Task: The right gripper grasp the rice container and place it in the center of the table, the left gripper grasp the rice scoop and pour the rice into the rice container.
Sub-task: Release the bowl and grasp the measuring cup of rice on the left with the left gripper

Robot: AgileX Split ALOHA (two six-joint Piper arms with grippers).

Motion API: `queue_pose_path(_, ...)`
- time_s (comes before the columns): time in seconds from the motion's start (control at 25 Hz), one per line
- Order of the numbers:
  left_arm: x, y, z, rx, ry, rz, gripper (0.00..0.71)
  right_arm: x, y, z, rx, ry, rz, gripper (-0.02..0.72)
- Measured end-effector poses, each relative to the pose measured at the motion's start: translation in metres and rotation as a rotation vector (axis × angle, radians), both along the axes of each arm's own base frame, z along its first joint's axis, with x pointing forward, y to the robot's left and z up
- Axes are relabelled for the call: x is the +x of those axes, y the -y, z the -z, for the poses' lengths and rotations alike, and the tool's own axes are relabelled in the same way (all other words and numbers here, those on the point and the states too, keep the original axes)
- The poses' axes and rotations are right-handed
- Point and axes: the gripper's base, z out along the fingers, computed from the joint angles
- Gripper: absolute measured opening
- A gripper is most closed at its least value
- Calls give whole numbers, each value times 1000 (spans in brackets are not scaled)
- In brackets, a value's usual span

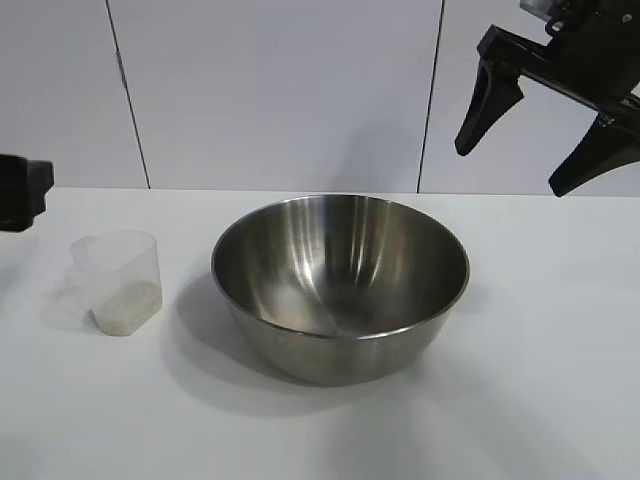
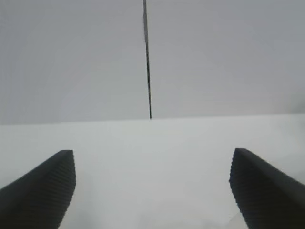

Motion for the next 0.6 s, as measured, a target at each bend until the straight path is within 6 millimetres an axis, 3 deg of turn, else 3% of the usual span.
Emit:
queue_pose_path(0.36, -4, -22, 47, 128, -177, 53, 630, 0, 0, 0, -1, 0, 0, 661)
queue_pose_path(0.6, -2, -20, 60, 157, -210, 106, 629, 0, 1, 0, -7, 0, -2, 661)
